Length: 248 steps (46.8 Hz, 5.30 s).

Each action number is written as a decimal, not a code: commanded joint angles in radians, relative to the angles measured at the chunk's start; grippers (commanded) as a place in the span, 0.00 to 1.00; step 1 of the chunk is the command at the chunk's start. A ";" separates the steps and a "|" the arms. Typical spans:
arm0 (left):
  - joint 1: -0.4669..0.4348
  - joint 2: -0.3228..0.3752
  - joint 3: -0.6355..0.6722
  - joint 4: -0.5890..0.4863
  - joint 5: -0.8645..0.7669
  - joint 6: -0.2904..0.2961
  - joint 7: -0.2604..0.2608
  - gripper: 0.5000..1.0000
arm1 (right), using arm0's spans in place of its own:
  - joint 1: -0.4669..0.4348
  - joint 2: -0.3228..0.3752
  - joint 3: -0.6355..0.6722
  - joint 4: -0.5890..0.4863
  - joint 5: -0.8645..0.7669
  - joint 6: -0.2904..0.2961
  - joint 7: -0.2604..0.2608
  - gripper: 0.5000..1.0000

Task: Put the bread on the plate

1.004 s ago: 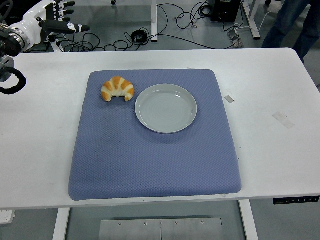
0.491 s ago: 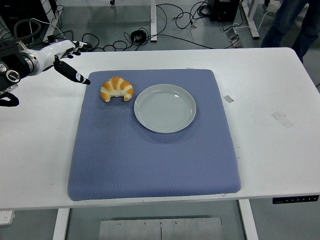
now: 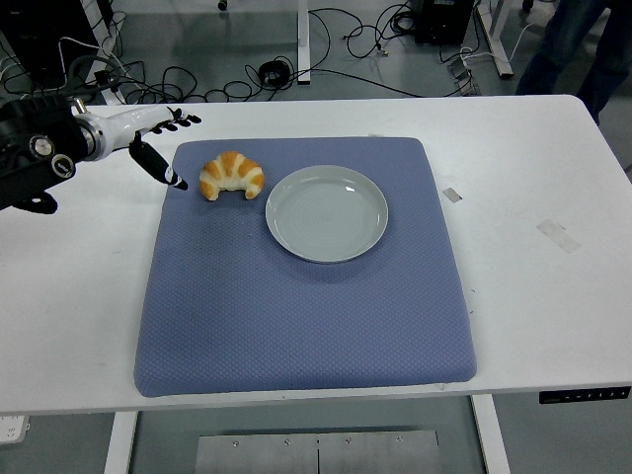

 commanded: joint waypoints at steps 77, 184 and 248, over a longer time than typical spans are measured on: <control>0.101 -0.198 0.000 0.225 -0.043 0.101 -0.137 0.68 | 0.000 0.000 0.000 0.001 0.000 0.000 0.000 1.00; 0.024 -0.299 -0.020 -0.016 -0.158 0.118 -0.025 0.00 | 0.000 0.000 0.000 -0.001 0.000 0.000 0.000 1.00; 0.052 -0.327 -0.025 0.020 -0.135 0.172 -0.037 0.06 | 0.000 0.000 -0.001 0.001 0.000 0.000 0.000 1.00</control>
